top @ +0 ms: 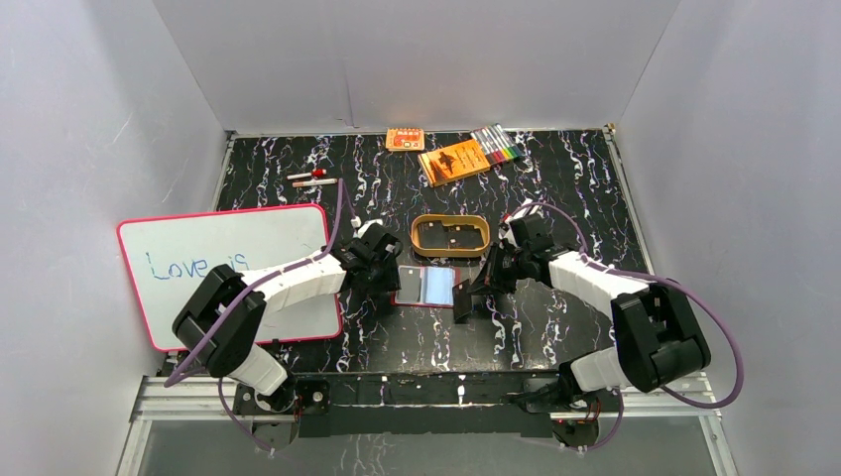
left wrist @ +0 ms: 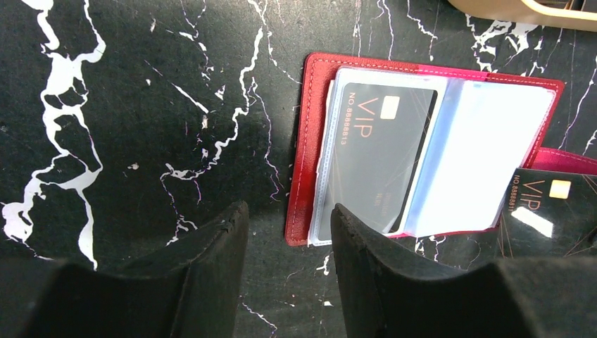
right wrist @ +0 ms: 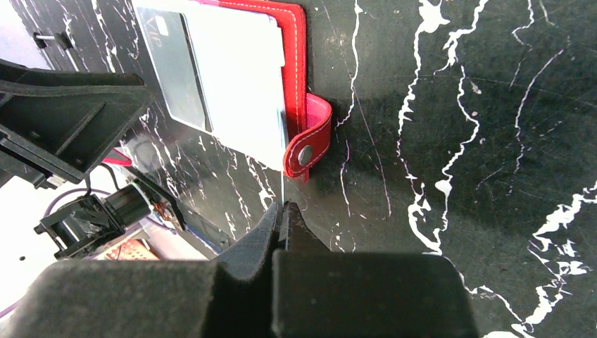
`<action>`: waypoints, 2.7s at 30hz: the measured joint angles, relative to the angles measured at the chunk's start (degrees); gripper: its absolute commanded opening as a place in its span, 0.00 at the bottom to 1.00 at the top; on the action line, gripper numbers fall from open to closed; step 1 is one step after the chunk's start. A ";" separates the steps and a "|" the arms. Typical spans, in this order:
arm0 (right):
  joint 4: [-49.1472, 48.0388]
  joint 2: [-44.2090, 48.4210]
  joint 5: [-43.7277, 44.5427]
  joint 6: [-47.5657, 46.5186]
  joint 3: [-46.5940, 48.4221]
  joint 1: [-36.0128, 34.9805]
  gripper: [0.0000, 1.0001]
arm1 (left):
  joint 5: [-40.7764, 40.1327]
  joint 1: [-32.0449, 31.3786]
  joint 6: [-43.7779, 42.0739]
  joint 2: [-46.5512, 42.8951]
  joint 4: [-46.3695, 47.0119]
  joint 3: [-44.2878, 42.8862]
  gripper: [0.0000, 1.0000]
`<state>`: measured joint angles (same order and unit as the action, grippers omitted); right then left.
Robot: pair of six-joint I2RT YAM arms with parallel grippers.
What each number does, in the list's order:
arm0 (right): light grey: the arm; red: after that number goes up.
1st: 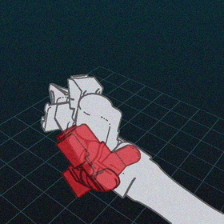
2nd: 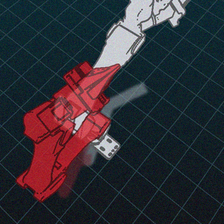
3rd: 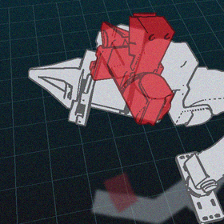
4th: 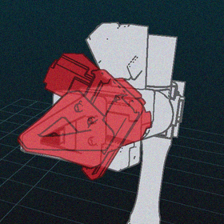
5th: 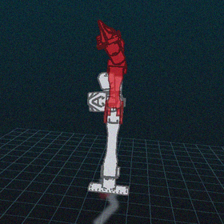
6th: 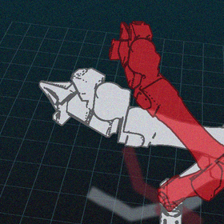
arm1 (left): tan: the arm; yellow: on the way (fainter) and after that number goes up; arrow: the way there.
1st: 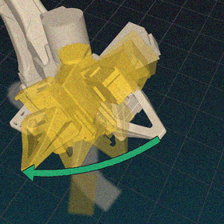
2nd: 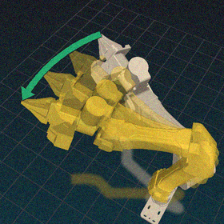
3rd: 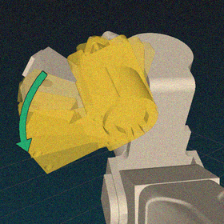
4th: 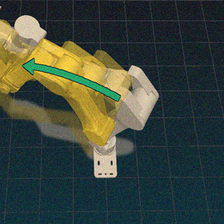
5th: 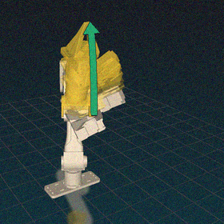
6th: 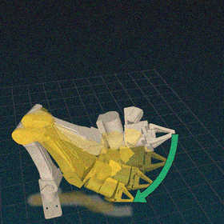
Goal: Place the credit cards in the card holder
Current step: Turn over the card slot in the card holder.
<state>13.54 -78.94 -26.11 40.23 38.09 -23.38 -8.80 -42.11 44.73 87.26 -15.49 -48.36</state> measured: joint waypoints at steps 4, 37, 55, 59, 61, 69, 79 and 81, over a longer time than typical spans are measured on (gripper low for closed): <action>-0.39 -0.68 -0.52 0.02 0.00 0.00 0.00 | 0.02 0.00 0.11 0.20 0.33 0.00 0.44; -2.12 -2.32 -1.57 -2.71 0.87 -1.36 0.00 | 0.26 0.00 0.76 0.39 0.66 0.33 0.43; -4.55 -1.31 0.26 -1.46 0.87 -2.64 0.00 | 2.08 0.00 0.98 0.42 2.62 1.53 0.35; -4.59 -0.87 0.11 -1.42 0.94 -2.64 0.00 | 2.43 0.00 1.20 0.44 2.75 1.88 0.34; -4.76 -1.25 -0.26 -1.16 0.94 -2.64 0.00 | 2.64 -0.02 1.38 0.46 3.10 1.92 0.33; -6.16 -3.21 -1.88 0.28 0.83 -2.64 0.00 | 3.13 -0.02 1.62 0.48 3.67 2.27 0.32; -8.15 -5.46 -3.52 1.22 0.83 -2.91 0.00 | 3.32 -0.02 1.64 0.48 4.17 2.56 0.31; -8.85 -5.81 -3.98 1.66 0.83 -3.08 0.00 | 3.34 -0.02 1.64 0.48 4.20 2.56 0.30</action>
<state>4.69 -84.75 -30.09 41.89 38.92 -26.46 -5.45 -42.13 46.37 87.74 -11.29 -45.80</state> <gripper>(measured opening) 0.011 0.311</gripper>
